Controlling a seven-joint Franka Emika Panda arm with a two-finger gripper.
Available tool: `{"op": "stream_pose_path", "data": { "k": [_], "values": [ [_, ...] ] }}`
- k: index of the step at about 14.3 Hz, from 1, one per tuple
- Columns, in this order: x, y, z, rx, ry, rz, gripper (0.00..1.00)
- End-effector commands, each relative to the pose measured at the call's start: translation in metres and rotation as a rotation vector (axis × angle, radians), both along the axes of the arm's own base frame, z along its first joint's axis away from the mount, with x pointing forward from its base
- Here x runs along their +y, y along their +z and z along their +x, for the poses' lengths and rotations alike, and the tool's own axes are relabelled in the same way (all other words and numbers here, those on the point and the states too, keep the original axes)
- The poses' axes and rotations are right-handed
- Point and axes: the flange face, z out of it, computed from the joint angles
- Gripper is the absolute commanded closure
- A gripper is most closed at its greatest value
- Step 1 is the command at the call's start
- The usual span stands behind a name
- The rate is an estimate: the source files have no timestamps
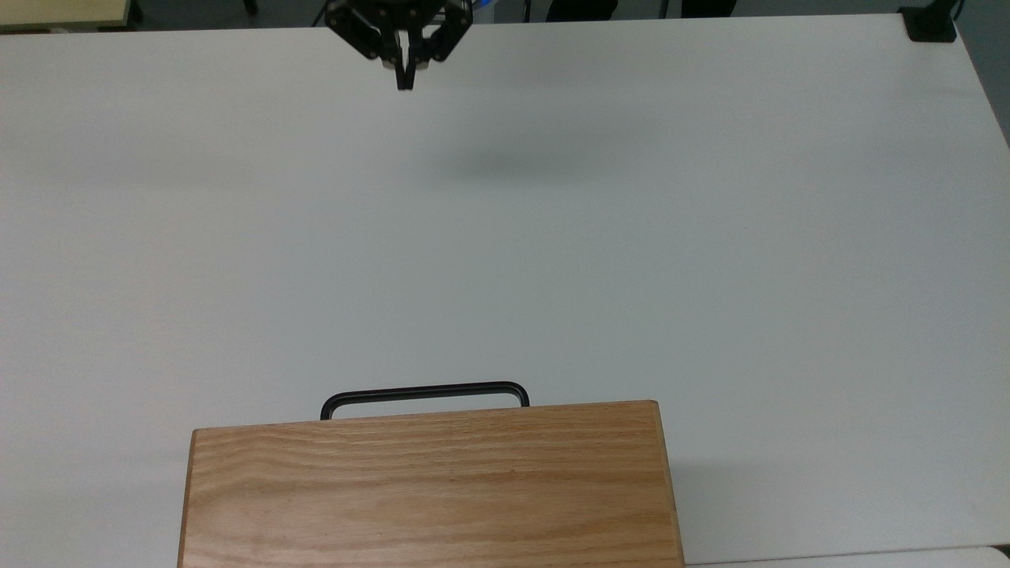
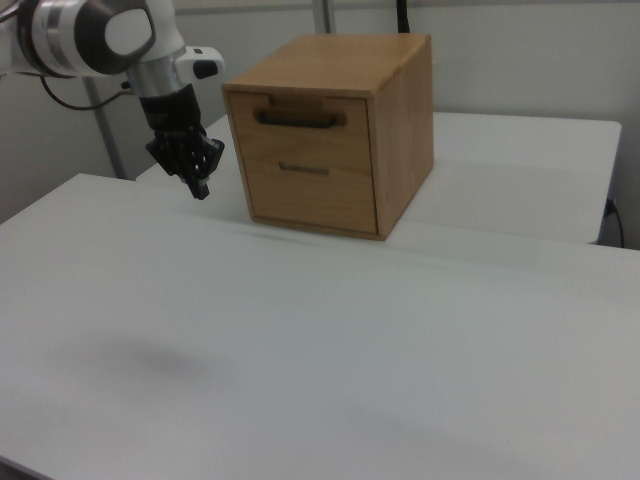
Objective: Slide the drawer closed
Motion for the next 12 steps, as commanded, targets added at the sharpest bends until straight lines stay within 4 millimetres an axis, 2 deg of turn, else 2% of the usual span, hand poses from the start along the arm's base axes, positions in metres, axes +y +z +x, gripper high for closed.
{"op": "stream_pose_path", "data": {
  "k": [1, 2, 12],
  "values": [
    [-0.0016, 0.013, -0.0238, 0.014, -0.017, 0.001, 0.42],
    [-0.0016, 0.0131, -0.0238, 0.014, -0.018, 0.001, 0.01],
    [-0.0058, 0.0126, -0.029, 0.058, -0.045, -0.011, 0.0]
  ]
}}
